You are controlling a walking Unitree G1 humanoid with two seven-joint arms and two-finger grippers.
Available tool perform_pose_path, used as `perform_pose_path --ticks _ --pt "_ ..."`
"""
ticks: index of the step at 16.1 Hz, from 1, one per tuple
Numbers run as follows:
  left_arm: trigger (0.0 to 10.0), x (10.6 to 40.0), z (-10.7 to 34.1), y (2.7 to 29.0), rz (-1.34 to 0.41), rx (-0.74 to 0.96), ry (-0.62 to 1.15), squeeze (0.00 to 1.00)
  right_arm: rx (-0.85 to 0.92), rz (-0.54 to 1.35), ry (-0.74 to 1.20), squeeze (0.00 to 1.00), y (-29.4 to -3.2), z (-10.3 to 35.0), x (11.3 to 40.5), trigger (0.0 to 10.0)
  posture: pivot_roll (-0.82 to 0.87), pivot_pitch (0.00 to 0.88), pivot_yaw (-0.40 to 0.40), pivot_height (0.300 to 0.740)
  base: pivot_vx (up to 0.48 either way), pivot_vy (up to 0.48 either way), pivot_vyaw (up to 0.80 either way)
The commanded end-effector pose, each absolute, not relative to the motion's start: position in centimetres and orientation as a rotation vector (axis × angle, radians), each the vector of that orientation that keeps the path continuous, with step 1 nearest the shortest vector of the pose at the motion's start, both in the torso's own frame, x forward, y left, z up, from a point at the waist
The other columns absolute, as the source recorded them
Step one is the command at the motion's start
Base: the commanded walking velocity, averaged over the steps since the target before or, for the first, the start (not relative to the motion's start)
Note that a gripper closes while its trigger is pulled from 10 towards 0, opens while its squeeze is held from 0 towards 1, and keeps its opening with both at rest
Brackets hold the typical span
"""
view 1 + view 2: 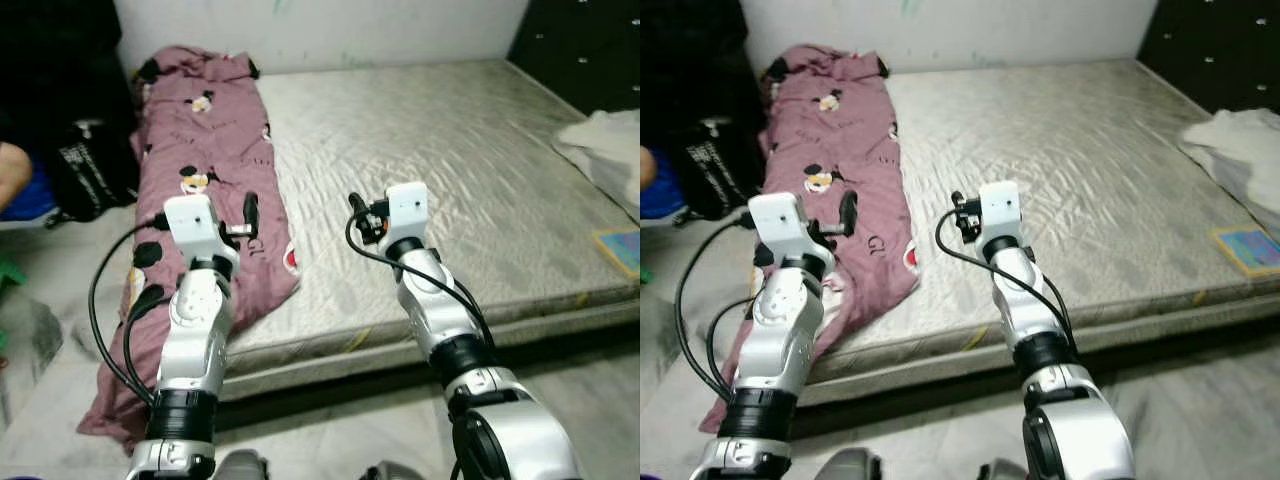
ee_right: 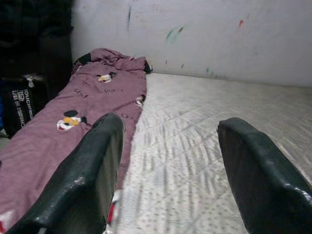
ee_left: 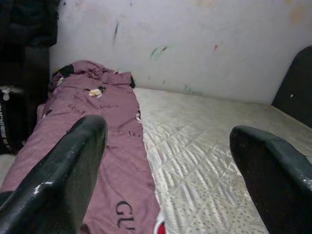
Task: Clean up the room
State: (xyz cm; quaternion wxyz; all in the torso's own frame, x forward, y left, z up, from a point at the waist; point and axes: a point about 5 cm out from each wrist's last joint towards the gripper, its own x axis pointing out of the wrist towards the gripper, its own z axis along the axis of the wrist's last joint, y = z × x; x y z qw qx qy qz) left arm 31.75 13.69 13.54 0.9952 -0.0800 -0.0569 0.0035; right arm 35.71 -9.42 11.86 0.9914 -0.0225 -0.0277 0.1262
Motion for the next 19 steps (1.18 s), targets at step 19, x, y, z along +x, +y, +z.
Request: perform_pose_path --ticks 19 --pt "10.0 31.44 14.17 13.9 -0.069 -0.171 -0.172 0.0 -0.039 0.276 -0.082 0.0 -8.28 12.64 35.98 10.0 0.05 0.0 -0.01 0.74 0.281 0.0 0.08"
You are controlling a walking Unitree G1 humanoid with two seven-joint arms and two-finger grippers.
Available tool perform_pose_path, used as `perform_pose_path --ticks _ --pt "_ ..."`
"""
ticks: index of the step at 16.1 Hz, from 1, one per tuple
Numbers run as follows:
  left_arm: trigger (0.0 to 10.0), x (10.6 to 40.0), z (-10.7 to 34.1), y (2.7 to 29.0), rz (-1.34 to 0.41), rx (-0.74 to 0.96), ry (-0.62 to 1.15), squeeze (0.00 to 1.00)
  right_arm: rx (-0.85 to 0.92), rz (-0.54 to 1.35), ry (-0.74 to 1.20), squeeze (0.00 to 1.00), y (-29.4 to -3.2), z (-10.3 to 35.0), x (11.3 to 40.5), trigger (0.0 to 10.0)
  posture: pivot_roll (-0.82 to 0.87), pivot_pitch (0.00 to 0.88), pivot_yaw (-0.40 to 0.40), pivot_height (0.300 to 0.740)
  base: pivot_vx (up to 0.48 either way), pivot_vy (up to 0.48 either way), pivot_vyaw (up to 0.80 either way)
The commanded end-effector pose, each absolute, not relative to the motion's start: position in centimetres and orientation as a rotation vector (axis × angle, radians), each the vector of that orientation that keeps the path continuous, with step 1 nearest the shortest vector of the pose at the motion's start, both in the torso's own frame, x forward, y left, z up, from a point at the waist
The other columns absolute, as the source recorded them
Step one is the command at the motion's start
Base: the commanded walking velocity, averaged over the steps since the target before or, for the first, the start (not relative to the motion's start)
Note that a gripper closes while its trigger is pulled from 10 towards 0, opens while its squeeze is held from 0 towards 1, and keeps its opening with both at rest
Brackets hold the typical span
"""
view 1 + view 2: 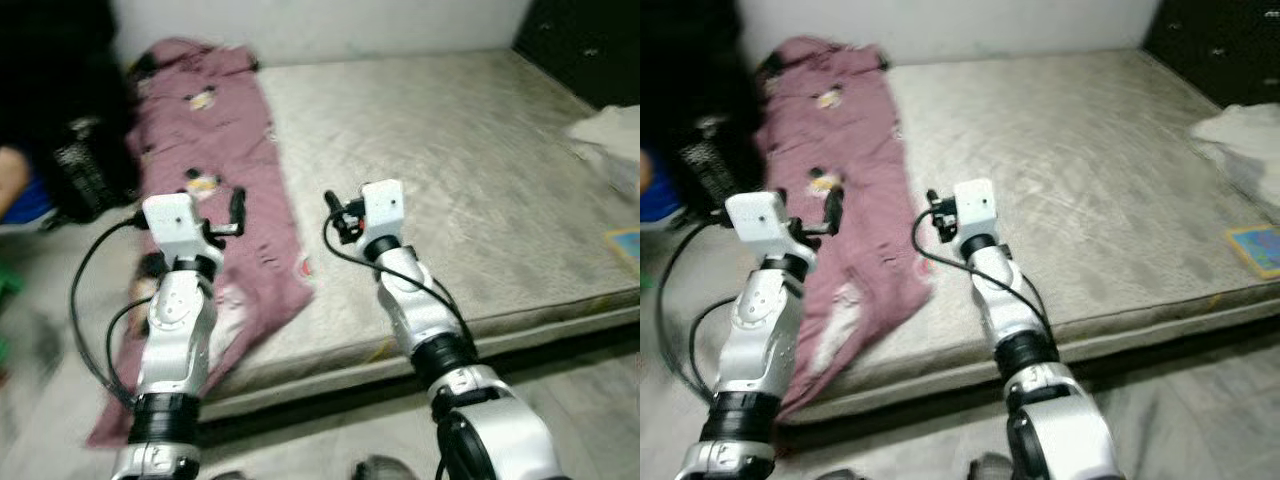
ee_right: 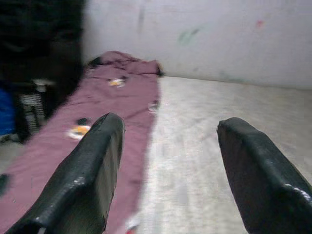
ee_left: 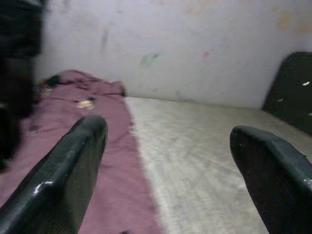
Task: Clean up the room
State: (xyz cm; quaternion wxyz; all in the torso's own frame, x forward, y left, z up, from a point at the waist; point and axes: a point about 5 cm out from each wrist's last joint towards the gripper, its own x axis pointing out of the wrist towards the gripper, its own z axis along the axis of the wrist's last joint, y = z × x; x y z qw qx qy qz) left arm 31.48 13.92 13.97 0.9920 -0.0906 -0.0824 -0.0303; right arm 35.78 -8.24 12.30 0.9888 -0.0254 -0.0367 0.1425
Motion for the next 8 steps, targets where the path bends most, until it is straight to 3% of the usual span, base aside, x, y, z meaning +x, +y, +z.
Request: perform_pose_path --ticks 1,2,6,8 --pt "10.0 31.48 14.16 13.92 -0.069 -0.17 -0.171 0.0 -0.039 0.275 -0.082 0.0 -8.3 12.65 36.0 10.0 0.05 0.0 -0.01 0.74 0.39 0.0 0.0" --pt "10.0 31.51 14.02 13.94 -0.06 -0.17 -0.157 0.0 -0.039 0.273 -0.082 0.0 -8.32 12.64 36.0 10.0 0.05 0.0 -0.01 0.74 0.296 0.0 0.0" --pt "10.0 31.61 13.88 14.03 -0.045 -0.18 -0.149 0.0 -0.039 0.27 -0.079 0.0 -8.37 12.62 36.04 10.0 0.04 0.0 -0.009 0.74 0.0 0.0 0.0" --pt "10.0 31.64 13.95 13.88 -0.055 -0.178 -0.151 0.0 -0.039 0.269 -0.078 0.0 -8.42 12.63 36.09 10.0 0.04 0.0 -0.01 0.74 0.0 0.426 0.0"
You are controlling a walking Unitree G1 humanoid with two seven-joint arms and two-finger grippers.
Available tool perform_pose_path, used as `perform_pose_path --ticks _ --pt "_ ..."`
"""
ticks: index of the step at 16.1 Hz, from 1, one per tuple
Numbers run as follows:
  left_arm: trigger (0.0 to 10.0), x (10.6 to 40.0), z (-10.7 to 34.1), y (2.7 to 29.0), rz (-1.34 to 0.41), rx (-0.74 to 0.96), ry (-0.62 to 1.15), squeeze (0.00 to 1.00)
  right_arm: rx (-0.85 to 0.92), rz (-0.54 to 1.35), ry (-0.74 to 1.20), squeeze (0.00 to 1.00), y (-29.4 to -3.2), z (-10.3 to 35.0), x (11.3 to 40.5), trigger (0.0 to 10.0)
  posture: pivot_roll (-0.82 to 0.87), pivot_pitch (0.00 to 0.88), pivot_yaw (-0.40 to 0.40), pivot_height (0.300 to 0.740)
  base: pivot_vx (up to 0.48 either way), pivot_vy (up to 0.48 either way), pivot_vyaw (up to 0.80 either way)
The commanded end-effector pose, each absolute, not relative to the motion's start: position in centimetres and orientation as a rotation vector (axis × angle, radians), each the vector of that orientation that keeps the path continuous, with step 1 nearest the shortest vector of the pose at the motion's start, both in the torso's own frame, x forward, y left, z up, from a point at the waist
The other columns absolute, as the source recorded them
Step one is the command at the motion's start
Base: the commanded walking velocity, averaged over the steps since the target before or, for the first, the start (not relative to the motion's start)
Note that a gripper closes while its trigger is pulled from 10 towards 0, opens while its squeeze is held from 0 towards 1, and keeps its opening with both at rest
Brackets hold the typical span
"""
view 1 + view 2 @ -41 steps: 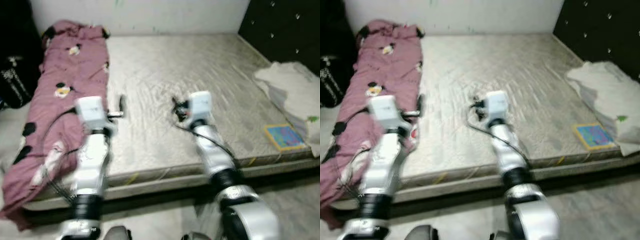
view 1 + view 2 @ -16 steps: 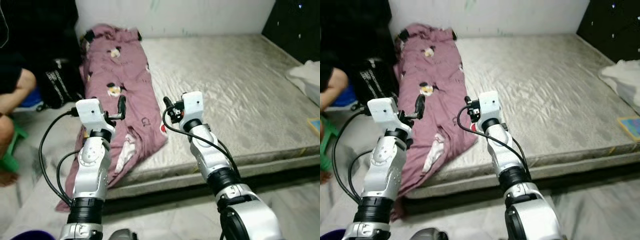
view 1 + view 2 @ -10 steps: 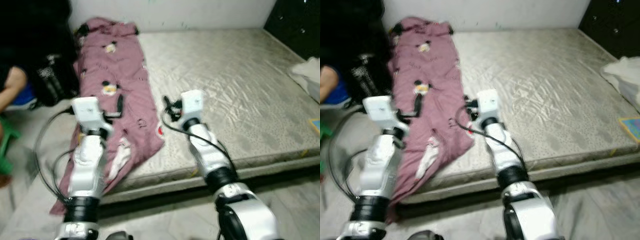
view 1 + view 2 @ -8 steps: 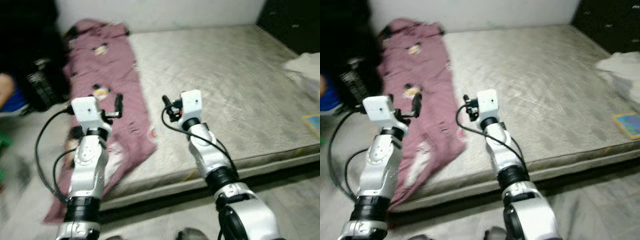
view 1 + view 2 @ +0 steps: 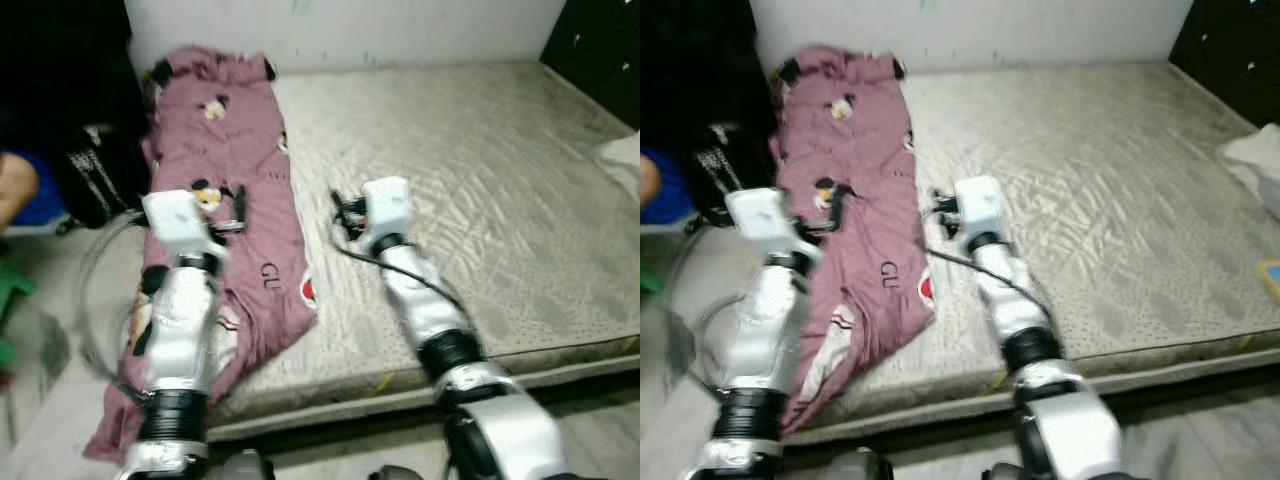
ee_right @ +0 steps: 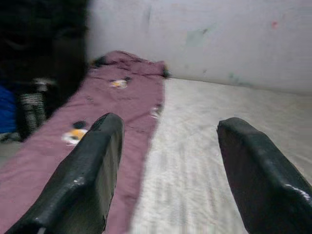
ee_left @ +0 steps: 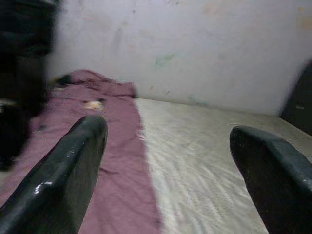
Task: Clean up the room
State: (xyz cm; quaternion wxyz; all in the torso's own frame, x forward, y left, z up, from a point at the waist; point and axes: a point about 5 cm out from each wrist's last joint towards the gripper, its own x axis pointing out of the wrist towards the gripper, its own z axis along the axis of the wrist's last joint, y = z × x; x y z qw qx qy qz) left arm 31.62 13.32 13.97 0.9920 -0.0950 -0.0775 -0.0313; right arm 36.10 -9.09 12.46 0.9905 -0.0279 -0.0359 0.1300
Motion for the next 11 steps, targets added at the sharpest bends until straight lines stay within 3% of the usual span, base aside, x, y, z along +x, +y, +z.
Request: perform_pose_path --ticks 1,9,11 --pt "10.0 31.64 13.95 13.9 -0.053 -0.179 -0.151 0.0 -0.039 0.269 -0.078 0.0 -8.42 12.62 36.09 10.0 0.04 0.0 -0.01 0.74 0.0 0.48 0.0" --pt "10.0 31.71 14.0 13.93 -0.054 -0.18 -0.154 0.0 -0.044 0.263 -0.075 0.0 -8.44 12.62 36.15 10.0 0.04 0.0 -0.009 0.74 0.0 0.48 0.0" --pt "10.0 31.72 14.16 13.98 -0.053 -0.167 -0.167 0.0 -0.044 0.261 -0.073 0.0 -8.38 12.61 36.19 10.0 0.04 0.0 -0.009 0.74 0.0 0.156 0.0"
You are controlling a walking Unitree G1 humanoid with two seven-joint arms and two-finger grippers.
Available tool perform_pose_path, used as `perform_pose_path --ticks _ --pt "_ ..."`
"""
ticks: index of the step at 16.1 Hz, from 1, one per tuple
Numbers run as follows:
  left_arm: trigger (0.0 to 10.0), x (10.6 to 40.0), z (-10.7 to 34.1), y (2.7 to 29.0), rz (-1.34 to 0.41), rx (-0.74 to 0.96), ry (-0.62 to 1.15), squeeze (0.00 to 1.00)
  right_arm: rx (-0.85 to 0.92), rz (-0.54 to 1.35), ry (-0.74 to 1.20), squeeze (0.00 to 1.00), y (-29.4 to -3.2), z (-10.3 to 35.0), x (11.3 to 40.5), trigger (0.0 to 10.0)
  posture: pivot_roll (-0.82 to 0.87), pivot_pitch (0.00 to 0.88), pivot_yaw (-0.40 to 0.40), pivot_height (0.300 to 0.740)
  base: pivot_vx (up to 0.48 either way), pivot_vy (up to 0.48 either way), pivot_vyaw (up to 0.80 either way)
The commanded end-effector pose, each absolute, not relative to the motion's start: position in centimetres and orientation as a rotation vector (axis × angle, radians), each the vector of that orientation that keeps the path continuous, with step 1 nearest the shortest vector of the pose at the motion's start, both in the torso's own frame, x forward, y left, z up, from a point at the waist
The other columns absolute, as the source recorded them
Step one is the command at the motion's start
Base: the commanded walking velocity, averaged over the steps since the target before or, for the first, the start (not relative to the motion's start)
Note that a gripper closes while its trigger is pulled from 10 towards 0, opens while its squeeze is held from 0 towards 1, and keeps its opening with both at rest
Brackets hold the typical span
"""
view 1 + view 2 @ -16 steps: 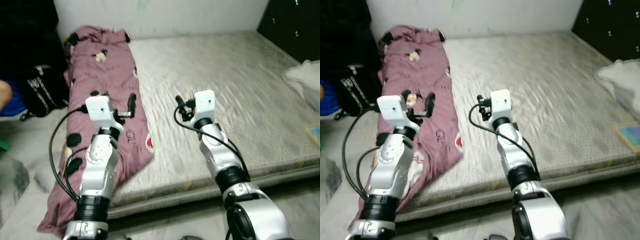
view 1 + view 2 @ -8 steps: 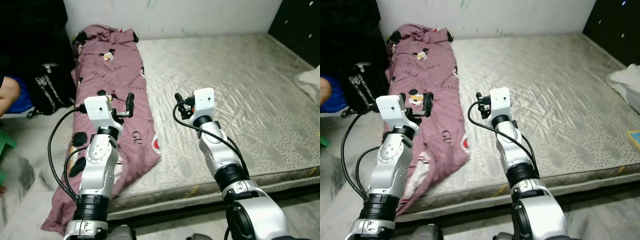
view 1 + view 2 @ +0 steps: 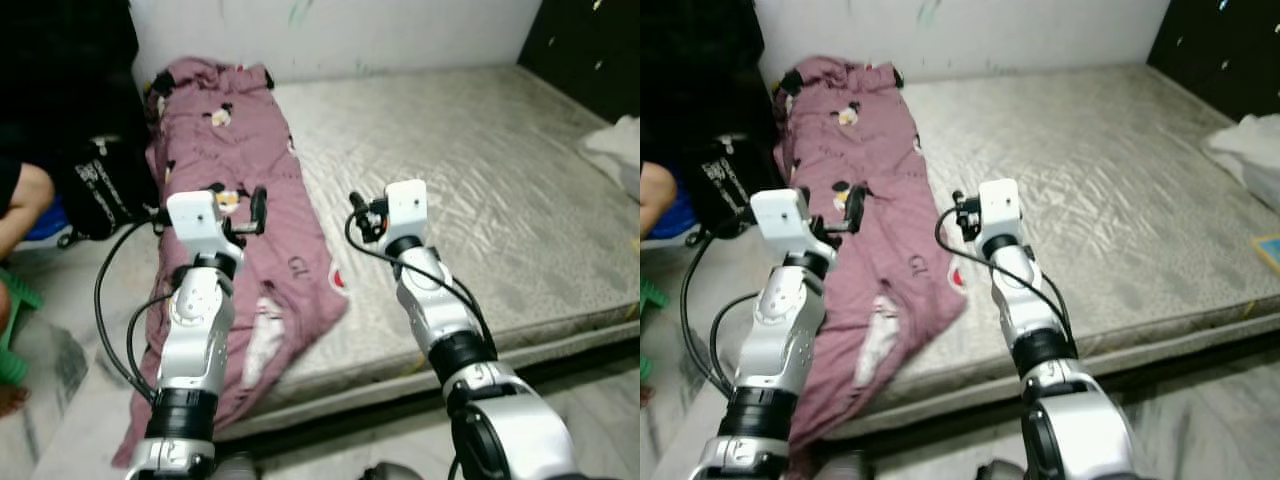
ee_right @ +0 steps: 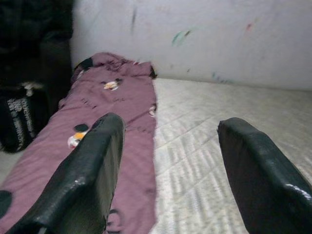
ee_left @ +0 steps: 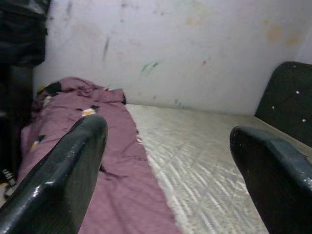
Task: Clean up the room
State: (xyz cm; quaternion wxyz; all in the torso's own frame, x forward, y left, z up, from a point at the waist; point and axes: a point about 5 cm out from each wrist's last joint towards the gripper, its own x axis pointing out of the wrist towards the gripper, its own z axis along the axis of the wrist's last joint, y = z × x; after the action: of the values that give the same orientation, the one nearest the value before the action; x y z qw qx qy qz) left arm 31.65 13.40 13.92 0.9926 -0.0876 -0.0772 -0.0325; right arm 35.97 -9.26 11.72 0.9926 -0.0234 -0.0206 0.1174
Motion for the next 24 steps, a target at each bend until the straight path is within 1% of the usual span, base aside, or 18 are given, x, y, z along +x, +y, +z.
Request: perform_pose_path --ticks 1,3,5,7,8,9,10,12,13,14,16,19,22,24 --pt "10.0 31.7 14.1 14.0 -0.043 -0.157 -0.155 0.0 -0.045 0.261 -0.073 0.0 -8.4 12.6 36.2 10.0 0.04 0.0 -0.009 0.74 0.0 0.0 0.0" --pt "10.0 31.7 13.8 14.4 -0.013 -0.143 -0.146 0.0 -0.046 0.26 -0.072 0.0 -8.4 12.5 36.2 10.0 0.04 0.0 -0.002 0.74 0.0 0.0 0.0" --pt "10.0 31.4 13.5 15.6 0.04 -0.139 -0.118 0.0 -0.037 0.224 -0.076 0.0 -9.3 12.4 36.0 10.0 0.04 0.0 0.006 0.74 0.0 0.0 0.0" --pt "10.0 30.9 13.4 16.8 0.011 -0.131 -0.14 0.0 -0.028 0.184 -0.075 0.0 -10.2 12.3 36.0 10.0 0.04 0.0 0.01 0.74 0.0 0.0 0.0" --pt "10.0 30.0 12.6 18.2 0.054 -0.09 -0.119 0.0 -0.036 0.143 -0.078 0.0 -11.3 12.1 35.9 10.0 0.05 0.0 -0.003 0.74 0.0 0.0 0.0" --pt "10.0 29.5 12.1 19.0 0.079 -0.081 -0.103 0.0 -0.045 0.119 -0.078 0.0 -12.0 12.1 35.9 10.0 0.06 0.0 -0.005 0.74 0.0 0.0 0.0" --pt "10.0 27.4 10.8 20.8 0.142 -0.054 -0.072 0.0 -0.071 0.069 -0.065 0.0 -14.3 11.7 35.5 10.0 0.07 0.0 -0.01 0.74 0.0 0.0 0.0" --pt "10.0 25.5 9.8 21.7 0.183 -0.077 -0.04 0.0 -0.086 0.035 -0.042 0.0 -15.8 10.8 34.6 10.0 0.07 0.0 -0.007 0.74 0.0 0.0 0.0" --pt "10.0 25.3 9.7 21.8 0.191 -0.082 -0.036 0.0 -0.088 0.033 -0.021 0.0 -15.9 10.3 34.4 10.0 0.07 0.0 -0.003 0.74 0.0 0.0 0.0" --pt "10.0 24.9 9.5 21.7 0.188 -0.092 -0.027 0.0 -0.077 0.029 0.006 0.0 -15.9 9.6 33.8 10.0 0.07 0.006 0.004 0.74 0.0 0.0 -0.8" --pt "10.0 25.5 9.9 20.6 0.125 -0.064 -0.045 0.0 -0.067 0.037 0.007 0.0 -15.2 9.3 33.0 10.0 0.06 0.033 0.012 0.74 0.0 0.0 -0.8" --pt "10.0 24.9 9.8 20.1 0.116 -0.078 -0.022 0.0 -0.062 0.033 0.007 0.0 -15.2 9.3 32.3 10.0 0.05 0.062 0.02 0.74 0.0 0.0 -0.77" --pt "10.0 24.4 9.3 20.3 0.151 -0.078 0.025 0.0 -0.047 0.037 0.013 0.0 -15.3 9.5 31.4 10.0 0.04 0.094 0.022 0.74 0.0 0.0 0.0" --pt "10.0 24.4 9.6 20.2 0.153 -0.079 0.022 0.0 -0.039 0.042 0.014 0.0 -15.2 9.7 31.1 10.0 0.04 0.116 0.025 0.74 0.0 0.0 0.0"
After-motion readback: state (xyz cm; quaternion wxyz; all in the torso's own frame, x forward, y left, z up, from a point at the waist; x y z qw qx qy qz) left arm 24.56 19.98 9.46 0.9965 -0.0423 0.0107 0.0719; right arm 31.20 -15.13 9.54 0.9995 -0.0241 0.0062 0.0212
